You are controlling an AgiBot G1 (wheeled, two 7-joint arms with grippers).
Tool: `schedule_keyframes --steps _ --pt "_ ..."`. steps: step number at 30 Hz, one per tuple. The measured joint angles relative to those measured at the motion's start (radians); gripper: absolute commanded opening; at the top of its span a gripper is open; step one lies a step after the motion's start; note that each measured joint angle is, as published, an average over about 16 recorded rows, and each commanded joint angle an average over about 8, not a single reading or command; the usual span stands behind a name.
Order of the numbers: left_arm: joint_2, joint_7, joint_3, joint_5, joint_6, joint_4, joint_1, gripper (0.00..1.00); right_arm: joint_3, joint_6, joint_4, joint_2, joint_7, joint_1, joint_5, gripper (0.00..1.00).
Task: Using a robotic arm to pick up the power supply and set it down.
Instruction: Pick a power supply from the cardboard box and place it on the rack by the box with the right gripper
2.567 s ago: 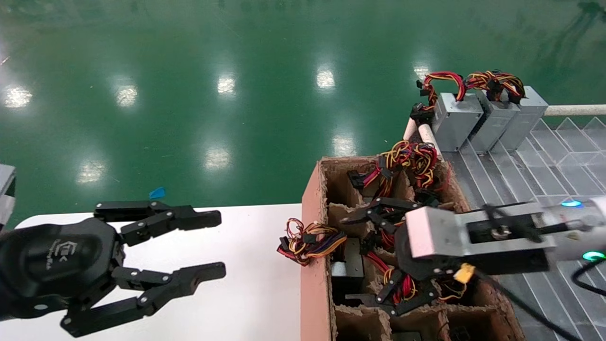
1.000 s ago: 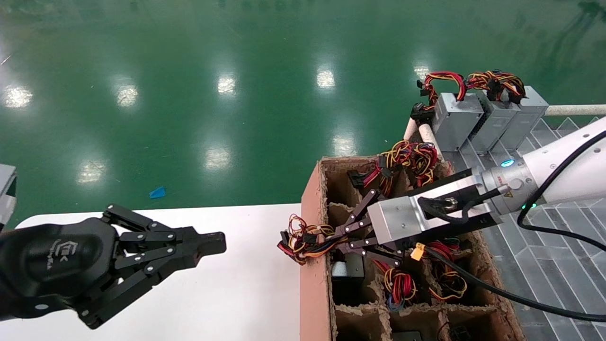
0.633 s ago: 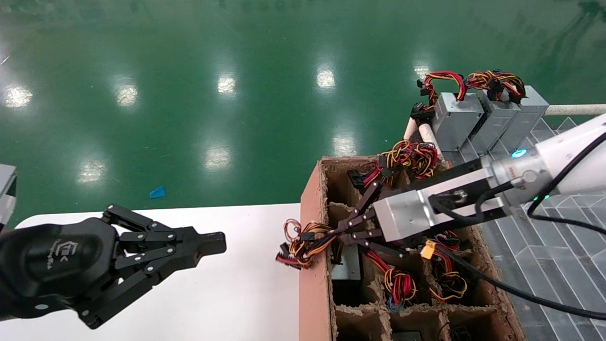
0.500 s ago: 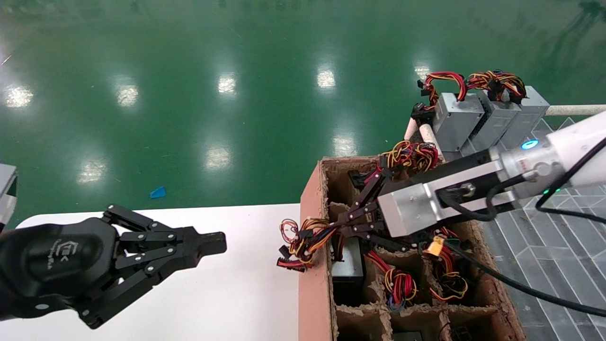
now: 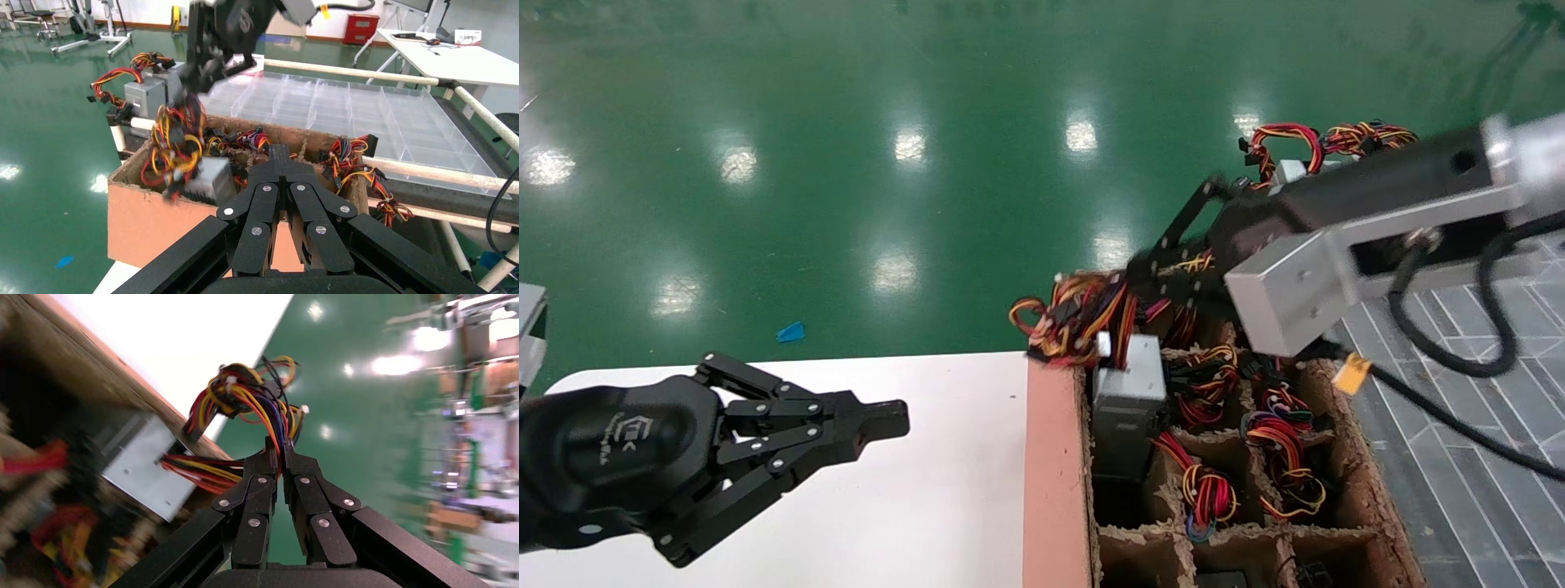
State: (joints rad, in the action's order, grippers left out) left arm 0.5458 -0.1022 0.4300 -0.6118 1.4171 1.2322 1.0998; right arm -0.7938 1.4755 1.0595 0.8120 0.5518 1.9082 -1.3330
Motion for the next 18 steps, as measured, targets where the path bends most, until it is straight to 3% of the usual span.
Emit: schedule_keyframes --steps 8,18 --pt "0.000 0.000 0.000 0.000 0.000 0.000 0.000 0.00 0.035 -0.065 0.145 -0.061 0.000 0.026 -0.026 0.00" --pt "0.000 0.000 0.000 0.000 0.000 0.000 0.000 0.00 0.092 -0.136 0.233 -0.128 0.006 0.052 -0.023 0.00"
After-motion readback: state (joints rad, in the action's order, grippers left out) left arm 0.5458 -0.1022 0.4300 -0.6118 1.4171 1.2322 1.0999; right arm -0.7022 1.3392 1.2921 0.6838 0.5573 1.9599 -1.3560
